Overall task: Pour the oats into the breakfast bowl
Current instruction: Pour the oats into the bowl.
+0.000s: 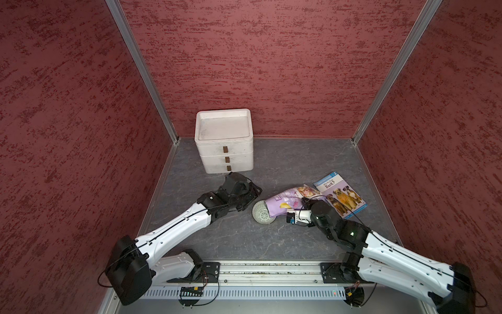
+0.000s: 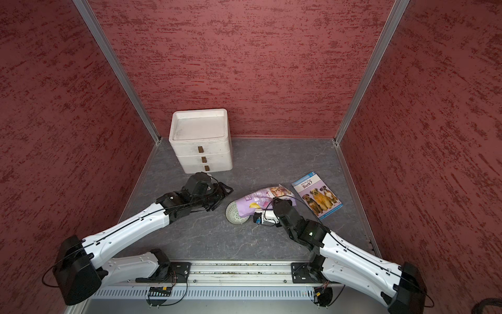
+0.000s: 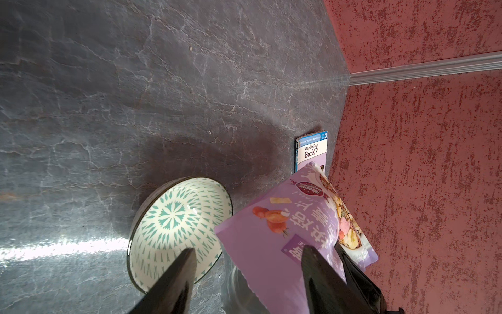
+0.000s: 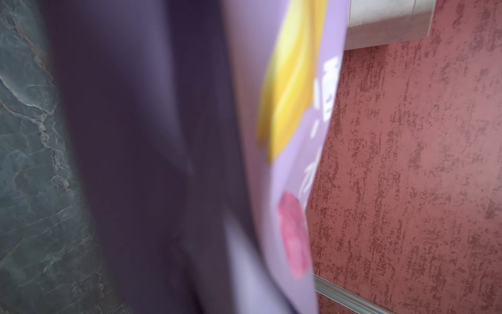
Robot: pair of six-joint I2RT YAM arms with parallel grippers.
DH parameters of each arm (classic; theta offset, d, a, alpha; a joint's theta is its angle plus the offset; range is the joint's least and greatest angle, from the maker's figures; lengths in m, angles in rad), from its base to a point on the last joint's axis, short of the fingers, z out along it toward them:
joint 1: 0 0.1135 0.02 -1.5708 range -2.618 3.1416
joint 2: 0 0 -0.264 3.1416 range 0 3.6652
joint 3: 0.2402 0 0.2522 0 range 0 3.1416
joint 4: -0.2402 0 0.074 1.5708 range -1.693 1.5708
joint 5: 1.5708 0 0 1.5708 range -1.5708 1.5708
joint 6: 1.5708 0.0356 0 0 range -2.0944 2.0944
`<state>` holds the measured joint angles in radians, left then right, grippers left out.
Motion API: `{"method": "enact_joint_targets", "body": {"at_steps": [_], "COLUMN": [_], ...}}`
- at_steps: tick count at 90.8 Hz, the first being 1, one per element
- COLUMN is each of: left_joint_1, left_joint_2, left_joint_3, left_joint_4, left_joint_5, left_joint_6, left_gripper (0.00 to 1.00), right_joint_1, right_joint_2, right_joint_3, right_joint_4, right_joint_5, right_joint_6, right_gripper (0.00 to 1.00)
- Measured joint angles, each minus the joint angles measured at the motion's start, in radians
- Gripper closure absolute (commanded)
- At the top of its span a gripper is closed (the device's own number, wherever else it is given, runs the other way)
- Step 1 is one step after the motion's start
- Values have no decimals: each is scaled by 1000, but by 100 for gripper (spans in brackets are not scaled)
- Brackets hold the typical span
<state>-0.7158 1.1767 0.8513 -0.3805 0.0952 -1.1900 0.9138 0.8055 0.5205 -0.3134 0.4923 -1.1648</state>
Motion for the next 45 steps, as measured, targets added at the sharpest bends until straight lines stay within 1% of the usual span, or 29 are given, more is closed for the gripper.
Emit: {"method": "enact_joint_targets", "body": {"at_steps": [27, 45], "left_joint_1": [-20, -21], "left_joint_2": [14, 16], "left_joint_3": [-1, -20], "left_joint_4": [40, 54], "left_joint_5": [1, 0], "left_joint_6": [-30, -46], "left_gripper": [35, 35], "right_joint_1": [0, 2], "right_joint_2": [14, 37], "right_joint_3": [-21, -26], "right_joint_4": [97, 138], "right_joint_5": [37, 50], "right_joint_6": [-131, -189], "right_gripper": [100, 100]}}
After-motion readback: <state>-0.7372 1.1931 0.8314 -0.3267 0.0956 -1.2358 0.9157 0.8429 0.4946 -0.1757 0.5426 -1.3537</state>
